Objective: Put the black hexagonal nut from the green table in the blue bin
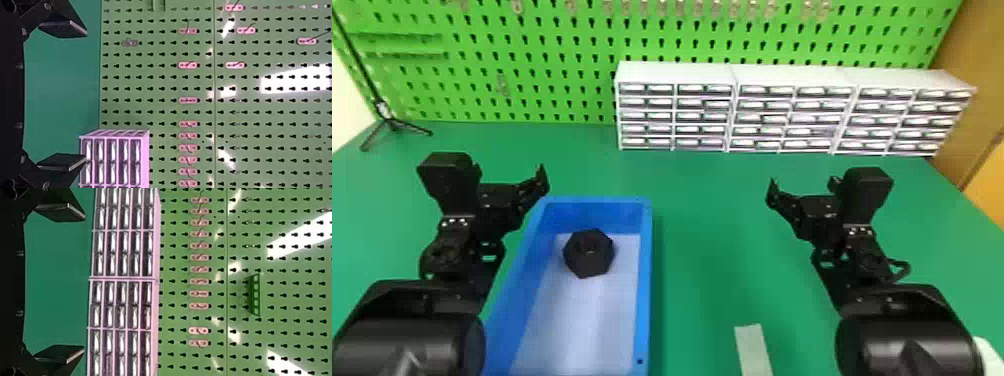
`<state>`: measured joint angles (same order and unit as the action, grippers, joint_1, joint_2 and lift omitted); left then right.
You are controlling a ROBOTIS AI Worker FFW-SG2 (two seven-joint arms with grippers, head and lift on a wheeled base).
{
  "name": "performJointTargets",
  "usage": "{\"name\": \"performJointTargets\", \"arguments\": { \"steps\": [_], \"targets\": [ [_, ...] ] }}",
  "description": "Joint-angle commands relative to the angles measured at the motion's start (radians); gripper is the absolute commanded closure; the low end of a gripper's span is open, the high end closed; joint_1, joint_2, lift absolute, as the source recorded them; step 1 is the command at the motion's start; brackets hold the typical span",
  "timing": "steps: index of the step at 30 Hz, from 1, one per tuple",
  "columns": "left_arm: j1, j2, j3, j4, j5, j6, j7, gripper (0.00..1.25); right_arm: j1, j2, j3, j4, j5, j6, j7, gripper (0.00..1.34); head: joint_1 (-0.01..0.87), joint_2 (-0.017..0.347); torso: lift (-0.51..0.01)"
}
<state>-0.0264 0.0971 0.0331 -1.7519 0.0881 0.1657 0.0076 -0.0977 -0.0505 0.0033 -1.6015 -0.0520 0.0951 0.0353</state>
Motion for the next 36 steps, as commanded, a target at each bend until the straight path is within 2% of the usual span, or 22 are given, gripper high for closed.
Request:
{"name": "performJointTargets", "arguments": {
  "steps": [1, 36],
  "targets": [
    [0.000, 0.001, -0.001, 0.000, 0.001, 0.000, 0.000, 0.16, 0.001, 0.000, 0.001, 0.000, 0.000, 0.000, 0.000, 0.12, 0.686, 0.028, -0.096],
    [-0.004, 0.000, -0.007, 0.000, 0.012, 0.000, 0.000, 0.16, 0.003, 0.000, -0.011, 0.000, -0.008, 0.000, 0.000, 0.12, 0.686, 0.028, -0.096]
  ]
}}
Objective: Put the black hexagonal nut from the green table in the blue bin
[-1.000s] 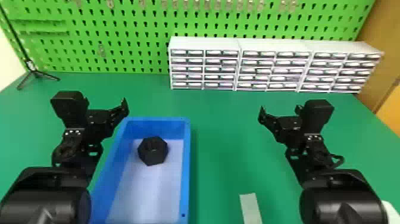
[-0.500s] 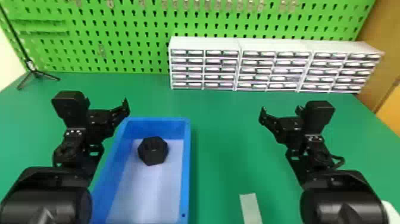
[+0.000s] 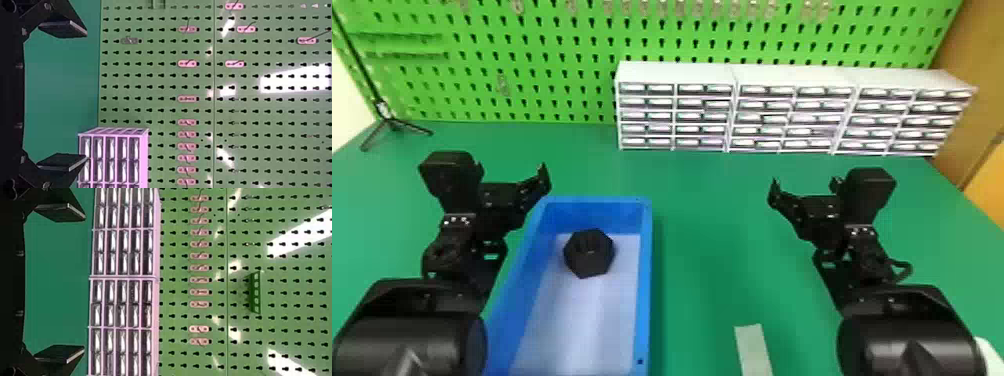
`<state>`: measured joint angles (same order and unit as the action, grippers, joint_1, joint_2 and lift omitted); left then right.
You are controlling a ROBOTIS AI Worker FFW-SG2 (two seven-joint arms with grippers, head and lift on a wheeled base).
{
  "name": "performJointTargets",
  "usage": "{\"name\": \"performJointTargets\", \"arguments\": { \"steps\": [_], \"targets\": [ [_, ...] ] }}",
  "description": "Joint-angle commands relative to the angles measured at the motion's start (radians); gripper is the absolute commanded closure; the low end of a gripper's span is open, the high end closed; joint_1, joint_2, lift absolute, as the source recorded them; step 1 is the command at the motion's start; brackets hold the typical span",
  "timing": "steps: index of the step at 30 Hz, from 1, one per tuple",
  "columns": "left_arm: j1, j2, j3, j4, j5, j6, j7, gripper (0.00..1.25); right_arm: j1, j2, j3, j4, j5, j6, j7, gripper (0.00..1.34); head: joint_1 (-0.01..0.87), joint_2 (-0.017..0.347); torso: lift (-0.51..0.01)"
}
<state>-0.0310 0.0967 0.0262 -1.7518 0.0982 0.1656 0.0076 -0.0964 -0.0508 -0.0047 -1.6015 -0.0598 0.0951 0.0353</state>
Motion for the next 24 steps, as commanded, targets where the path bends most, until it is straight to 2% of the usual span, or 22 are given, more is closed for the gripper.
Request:
{"name": "performJointTargets", "arguments": {
  "steps": [1, 24],
  "targets": [
    [0.000, 0.000, 0.000, 0.000, 0.002, 0.000, 0.000, 0.16, 0.001, 0.000, -0.003, 0.000, 0.000, 0.000, 0.000, 0.12, 0.686, 0.028, -0.096],
    [0.005, 0.000, 0.003, 0.000, 0.005, 0.000, 0.000, 0.16, 0.000, -0.003, 0.003, -0.003, -0.005, 0.003, 0.000, 0.12, 0.686, 0.028, -0.096]
  ]
}}
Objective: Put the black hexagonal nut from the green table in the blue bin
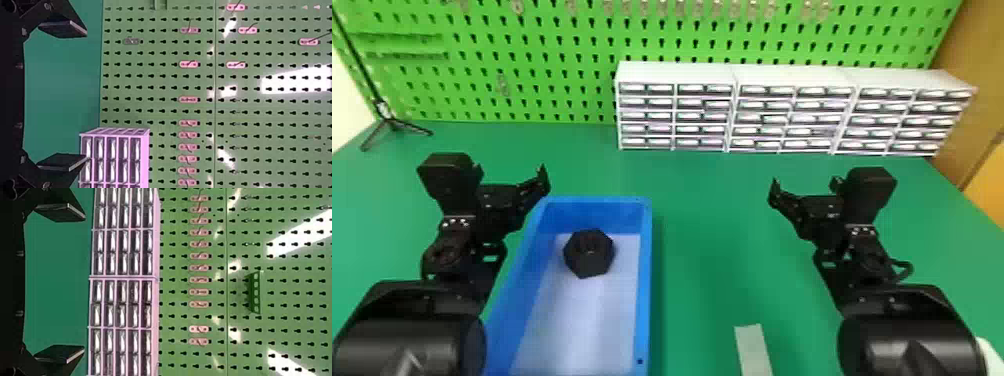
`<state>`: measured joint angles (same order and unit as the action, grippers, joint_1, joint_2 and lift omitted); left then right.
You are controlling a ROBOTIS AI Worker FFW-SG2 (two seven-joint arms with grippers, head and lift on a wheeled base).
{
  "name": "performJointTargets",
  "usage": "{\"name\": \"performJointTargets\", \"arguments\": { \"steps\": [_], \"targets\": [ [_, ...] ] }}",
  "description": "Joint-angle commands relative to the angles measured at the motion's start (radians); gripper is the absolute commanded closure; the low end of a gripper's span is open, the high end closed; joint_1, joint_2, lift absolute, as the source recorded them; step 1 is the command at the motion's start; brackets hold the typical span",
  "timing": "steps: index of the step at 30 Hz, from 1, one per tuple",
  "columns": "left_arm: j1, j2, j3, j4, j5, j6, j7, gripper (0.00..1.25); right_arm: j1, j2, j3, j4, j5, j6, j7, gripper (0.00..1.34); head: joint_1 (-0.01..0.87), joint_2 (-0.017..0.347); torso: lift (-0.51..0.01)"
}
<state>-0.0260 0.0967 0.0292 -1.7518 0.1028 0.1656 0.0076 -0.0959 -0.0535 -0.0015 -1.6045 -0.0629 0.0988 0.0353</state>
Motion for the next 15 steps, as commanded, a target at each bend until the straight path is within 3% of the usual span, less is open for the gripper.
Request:
{"name": "performJointTargets", "arguments": {
  "steps": [1, 15],
  "targets": [
    [0.000, 0.000, 0.000, 0.000, 0.002, 0.000, 0.000, 0.16, -0.001, 0.000, 0.000, 0.000, -0.002, 0.001, 0.000, 0.12, 0.686, 0.028, -0.096],
    [0.003, 0.002, 0.001, 0.000, 0.002, -0.003, -0.001, 0.16, 0.004, -0.002, 0.005, 0.000, -0.003, 0.001, 0.000, 0.12, 0.686, 0.028, -0.096]
  ]
}}
